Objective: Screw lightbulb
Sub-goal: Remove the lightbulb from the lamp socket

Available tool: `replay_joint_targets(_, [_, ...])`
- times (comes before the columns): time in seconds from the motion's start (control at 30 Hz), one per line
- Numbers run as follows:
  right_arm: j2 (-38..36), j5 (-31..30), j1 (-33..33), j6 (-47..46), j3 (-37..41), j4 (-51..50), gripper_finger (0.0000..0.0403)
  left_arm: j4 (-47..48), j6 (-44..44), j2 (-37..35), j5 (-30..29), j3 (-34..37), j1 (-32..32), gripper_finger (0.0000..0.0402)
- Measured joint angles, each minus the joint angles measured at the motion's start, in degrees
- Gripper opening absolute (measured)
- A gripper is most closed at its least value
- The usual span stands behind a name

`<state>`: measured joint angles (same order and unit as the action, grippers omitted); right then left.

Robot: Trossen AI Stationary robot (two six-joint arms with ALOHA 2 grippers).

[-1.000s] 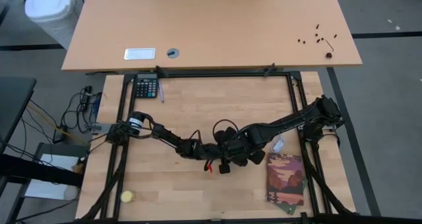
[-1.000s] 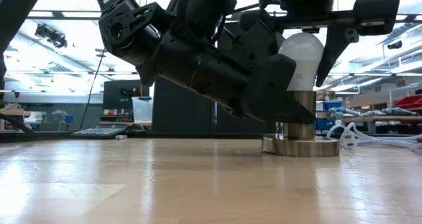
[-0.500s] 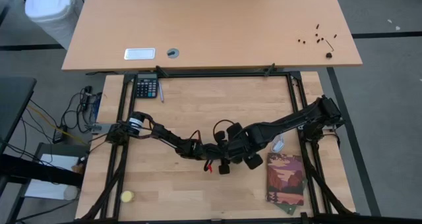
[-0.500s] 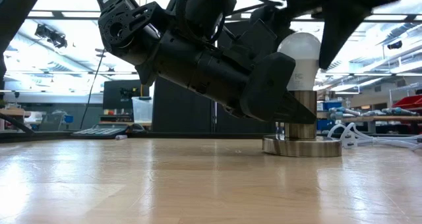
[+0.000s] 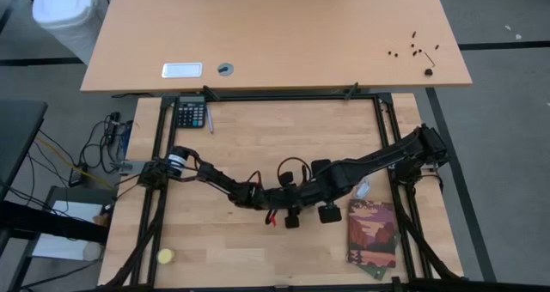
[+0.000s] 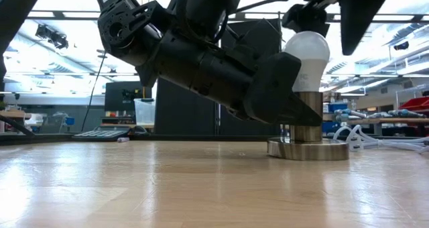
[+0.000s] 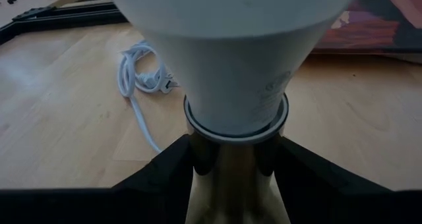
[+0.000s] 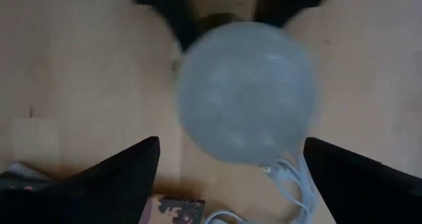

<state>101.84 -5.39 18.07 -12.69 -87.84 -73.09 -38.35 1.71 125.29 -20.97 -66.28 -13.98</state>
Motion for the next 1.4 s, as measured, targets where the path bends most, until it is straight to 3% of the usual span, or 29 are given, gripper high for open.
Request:
replay_joint_targets(0.47, [-8.92,-11.25,4.96,-19.43,0.33,-4.04,0.0384,0.51,0.43,0.00,0.24,-0.04,0.02,0.0191])
replay_joint_targets(0.8, [-19.37,-12.98,10.62,-47.14,18.70,7.10,0.0382,0.59,1.73,-0.02,-1.61,-0.04,0.00,0.0191])
replay_joint_targets(0.97, [-18.02,-15.37,10.89,-45.75,23.49,20.10,0.0373,0.57,2.22,-0.02,-3.30,-0.04,0.04,0.0191])
replay_joint_targets(1.23, [-8.25,-32.25,14.49,-43.71,23.97,26.86,0.0371,0.48,3.66,-0.01,-4.09,-0.04,-0.03,0.0191])
replay_joint_targets(1.4, [-6.28,-39.82,17.42,-46.12,25.75,27.64,0.0371,0.44,4.53,0.00,-4.15,-0.02,-0.07,0.0191])
